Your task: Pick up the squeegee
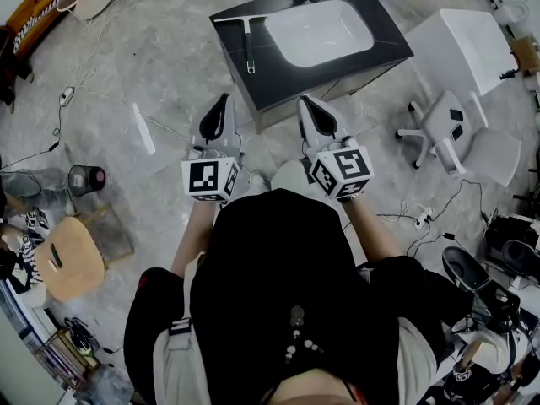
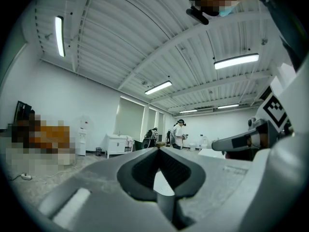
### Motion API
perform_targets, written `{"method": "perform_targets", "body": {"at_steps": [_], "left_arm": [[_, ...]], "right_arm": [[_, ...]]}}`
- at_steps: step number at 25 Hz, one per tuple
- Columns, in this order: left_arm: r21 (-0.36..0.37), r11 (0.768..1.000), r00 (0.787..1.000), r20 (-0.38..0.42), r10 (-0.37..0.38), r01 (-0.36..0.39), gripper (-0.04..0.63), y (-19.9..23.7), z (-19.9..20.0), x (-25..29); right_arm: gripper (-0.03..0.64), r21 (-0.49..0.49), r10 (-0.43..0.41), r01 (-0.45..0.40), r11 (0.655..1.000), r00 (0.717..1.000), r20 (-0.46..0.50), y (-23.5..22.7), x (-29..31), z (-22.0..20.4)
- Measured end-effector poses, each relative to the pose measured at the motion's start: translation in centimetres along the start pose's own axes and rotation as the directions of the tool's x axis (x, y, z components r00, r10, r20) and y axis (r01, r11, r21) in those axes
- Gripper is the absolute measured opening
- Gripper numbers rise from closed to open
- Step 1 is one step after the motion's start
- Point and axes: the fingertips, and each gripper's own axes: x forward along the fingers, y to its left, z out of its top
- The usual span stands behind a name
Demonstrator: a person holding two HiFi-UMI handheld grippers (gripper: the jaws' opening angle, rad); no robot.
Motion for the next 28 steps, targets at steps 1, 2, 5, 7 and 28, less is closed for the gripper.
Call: {"method": "perform_targets", "body": {"at_steps": [1,2,5,7,28], "left_arm": [[0.001,1.0,1.0,-0.003,0.003,-0.003,0.002,0.0,-0.1,0.3],[0.002,1.0,1.0,-0.005,0.009,-0.009,0.002,0.2,-0.2,0.5],[-0.002,1.0,0.999,-0.017,0.03,-0.03,0.002,0.9,-0.6,1.1],[-0.002,0.999,0.999,-0.027,0.042,-0.042,0.002,1.3,-0.9,1.4],[0.005,0.992,0.987,-0.102,0.124,-0.124,0.002,4.5,-3.6,14.6]], "right_arm": [[0.002,0.004,0.0,0.0,1.0,1.0,-0.001,-0.3,0.2,0.0],[0.002,0.008,0.002,-0.002,1.0,1.0,0.0,-0.6,0.5,0.0],[0.002,0.009,0.015,-0.015,1.0,1.0,-0.003,-0.8,1.5,0.0],[0.002,0.008,0.032,-0.032,0.999,0.999,-0.012,-0.8,2.3,-0.1],[0.002,0.055,0.166,-0.162,0.985,0.982,-0.086,-9.2,15.3,1.2]]}}
